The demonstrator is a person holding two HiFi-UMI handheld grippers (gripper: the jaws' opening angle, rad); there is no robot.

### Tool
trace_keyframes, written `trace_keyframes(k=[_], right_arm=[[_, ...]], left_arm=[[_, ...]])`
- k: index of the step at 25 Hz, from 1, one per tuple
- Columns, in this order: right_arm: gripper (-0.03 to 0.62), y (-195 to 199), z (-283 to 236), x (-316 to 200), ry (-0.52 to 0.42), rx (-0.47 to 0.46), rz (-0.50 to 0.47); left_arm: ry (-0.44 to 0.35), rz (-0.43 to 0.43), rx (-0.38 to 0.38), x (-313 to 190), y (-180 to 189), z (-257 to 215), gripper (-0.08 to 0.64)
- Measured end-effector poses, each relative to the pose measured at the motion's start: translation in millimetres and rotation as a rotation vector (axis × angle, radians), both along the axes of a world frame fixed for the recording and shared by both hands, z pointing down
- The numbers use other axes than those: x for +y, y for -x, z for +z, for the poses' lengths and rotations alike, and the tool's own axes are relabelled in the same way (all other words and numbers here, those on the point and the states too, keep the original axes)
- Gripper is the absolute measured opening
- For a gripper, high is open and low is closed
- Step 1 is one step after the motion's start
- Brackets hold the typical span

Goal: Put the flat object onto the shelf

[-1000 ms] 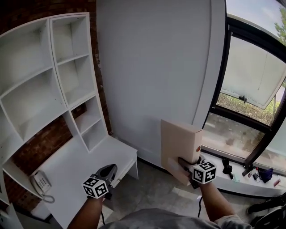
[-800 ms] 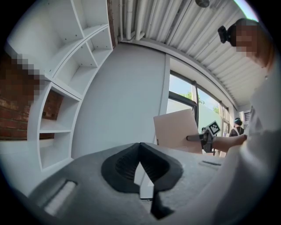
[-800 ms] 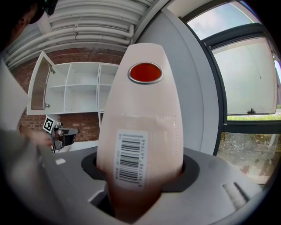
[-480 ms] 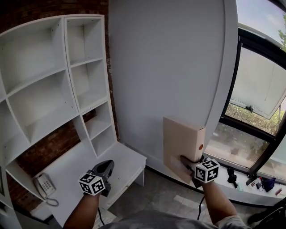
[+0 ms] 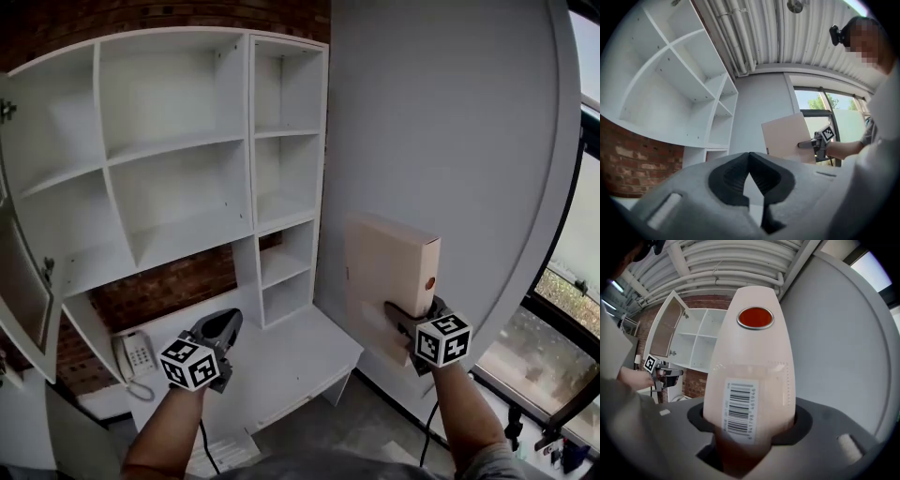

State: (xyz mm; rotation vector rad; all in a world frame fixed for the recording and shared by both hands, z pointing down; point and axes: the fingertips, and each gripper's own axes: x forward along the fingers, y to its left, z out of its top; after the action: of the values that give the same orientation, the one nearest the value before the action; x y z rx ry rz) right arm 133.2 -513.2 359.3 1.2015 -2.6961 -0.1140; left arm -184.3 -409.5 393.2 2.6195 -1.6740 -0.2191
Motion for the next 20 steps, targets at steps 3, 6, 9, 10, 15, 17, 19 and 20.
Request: trace_keyframes(k=[3,6,9,10,15,17,19,20], right_arm=[[0.299,59.7,-29.5,-4.6,-0.052,0.019,-0.099],[0.299,111.4,-63.6,-0.8,-0.114,0.032,-0.179],[0.299,170.9,-100.6,10.4,-0.179,0.039,-0.27],[0.298,191.7,-113.1,15.7,-0.202,0.042,-0.302],[0.296,285.9,-173.7,52.7,-0.325,0.06,-0.436],[0.295,318.7,-197.3,70.3,-0.371,0.062,-0.479],[0.295,349.8,-221.8,88.8,-0.411,0.056,-0.521],[0.293,364.3,-234.0,98.5,-0.432,0.055,-0.54]], left_arm=[[-0.017,-0.11,-0.011,24.6,45.2,-15.2,-0.002],[-0.039,-0.203,-0.035,49.4,83.6,-30.8,-0.002],[-0.055,-0.307,-0.053,81.4,122.5,-48.0,-0.002],[-0.059,-0.342,-0.057,93.4,134.3,-53.9,-0.002],[-0.068,-0.478,-0.085,145.4,174.7,-78.0,-0.002],[-0.068,-0.519,-0.102,162.2,184.9,-85.8,-0.002],[-0.069,-0.556,-0.114,178.2,193.8,-93.7,-0.002],[-0.07,-0.573,-0.119,185.9,197.5,-97.4,-0.002]])
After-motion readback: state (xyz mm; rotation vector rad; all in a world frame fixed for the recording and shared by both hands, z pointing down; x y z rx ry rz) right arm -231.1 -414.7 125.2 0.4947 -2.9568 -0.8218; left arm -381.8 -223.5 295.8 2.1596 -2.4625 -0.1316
